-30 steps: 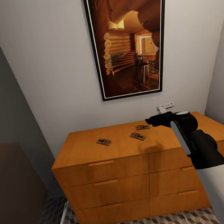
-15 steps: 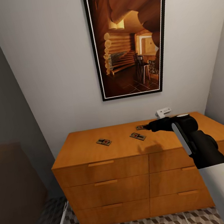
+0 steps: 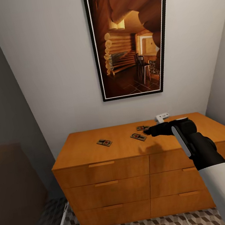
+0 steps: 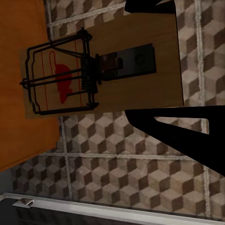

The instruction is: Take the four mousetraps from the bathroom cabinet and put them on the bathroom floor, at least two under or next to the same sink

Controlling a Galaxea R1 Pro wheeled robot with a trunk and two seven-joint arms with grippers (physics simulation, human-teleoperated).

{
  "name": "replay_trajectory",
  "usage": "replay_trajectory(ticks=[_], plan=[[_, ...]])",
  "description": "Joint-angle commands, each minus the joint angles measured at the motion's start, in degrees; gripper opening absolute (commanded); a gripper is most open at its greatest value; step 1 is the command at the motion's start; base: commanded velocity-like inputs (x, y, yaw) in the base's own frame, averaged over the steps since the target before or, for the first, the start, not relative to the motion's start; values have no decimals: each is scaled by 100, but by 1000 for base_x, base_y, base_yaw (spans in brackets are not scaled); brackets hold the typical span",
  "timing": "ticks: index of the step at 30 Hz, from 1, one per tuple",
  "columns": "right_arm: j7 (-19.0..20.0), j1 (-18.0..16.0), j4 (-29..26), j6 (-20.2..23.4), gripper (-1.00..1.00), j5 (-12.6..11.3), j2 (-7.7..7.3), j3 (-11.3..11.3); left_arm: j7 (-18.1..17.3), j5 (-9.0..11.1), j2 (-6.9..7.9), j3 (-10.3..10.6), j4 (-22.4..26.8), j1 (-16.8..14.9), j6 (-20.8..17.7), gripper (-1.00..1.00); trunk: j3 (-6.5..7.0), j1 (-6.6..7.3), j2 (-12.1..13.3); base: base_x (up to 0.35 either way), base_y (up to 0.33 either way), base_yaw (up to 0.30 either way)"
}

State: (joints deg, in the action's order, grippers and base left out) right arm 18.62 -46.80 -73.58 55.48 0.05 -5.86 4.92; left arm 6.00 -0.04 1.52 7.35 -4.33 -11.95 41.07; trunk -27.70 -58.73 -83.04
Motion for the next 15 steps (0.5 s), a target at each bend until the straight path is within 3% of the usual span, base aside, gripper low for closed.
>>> replay_trajectory(ticks=[1,15], plan=[[66,-5,12,19,100,4,-6,8,50,-9,-2,51,-21,-9,32,-100,-6,0,-4,0,0,0],[1049,-5,503,-356,100,12,-74,9,50,-6,-2,50,-24,-4,28,-100,-6,0,-4,0,0,0]])
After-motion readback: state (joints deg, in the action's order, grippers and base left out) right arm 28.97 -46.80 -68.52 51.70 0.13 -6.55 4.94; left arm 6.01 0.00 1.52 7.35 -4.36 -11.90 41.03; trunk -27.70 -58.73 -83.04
